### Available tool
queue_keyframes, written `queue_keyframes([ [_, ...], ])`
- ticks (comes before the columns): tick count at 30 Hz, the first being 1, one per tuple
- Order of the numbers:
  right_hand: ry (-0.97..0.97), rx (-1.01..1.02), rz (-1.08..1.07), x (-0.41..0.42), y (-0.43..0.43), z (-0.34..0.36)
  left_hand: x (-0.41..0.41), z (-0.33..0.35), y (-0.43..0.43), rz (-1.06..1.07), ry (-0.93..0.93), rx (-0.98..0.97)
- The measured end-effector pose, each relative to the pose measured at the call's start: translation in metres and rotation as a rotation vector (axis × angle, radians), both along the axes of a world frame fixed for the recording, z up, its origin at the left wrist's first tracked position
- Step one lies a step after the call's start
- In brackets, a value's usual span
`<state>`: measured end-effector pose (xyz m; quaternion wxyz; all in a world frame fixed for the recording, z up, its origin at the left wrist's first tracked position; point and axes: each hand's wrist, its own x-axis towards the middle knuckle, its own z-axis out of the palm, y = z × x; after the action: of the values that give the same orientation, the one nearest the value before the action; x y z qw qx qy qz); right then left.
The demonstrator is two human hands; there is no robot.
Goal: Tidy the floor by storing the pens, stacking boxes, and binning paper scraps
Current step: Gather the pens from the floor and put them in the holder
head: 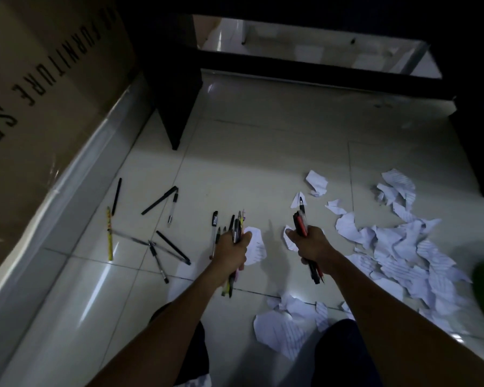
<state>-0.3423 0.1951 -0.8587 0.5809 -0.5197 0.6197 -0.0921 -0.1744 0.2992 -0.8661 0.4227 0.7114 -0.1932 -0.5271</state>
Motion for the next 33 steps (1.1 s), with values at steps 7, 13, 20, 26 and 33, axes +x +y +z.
queue_keyframes([
  [7,-0.129,0.041,-0.194,0.010,0.008,0.027,0.006,0.021,-0.002,0.063,0.189,0.028],
  [13,-0.156,0.054,-0.204,0.028,-0.006,0.045,0.021,0.033,-0.005,0.065,0.157,-0.005],
  [20,-0.235,0.153,-0.133,0.020,-0.027,0.052,0.006,0.062,-0.019,0.018,0.125,0.028],
  [26,-0.256,0.160,0.002,0.010,-0.043,0.060,-0.019,0.072,-0.047,0.168,-0.049,0.011],
  [33,-0.185,0.077,0.002,0.009,-0.063,0.055,-0.026,0.067,-0.078,0.275,-0.063,0.029],
])
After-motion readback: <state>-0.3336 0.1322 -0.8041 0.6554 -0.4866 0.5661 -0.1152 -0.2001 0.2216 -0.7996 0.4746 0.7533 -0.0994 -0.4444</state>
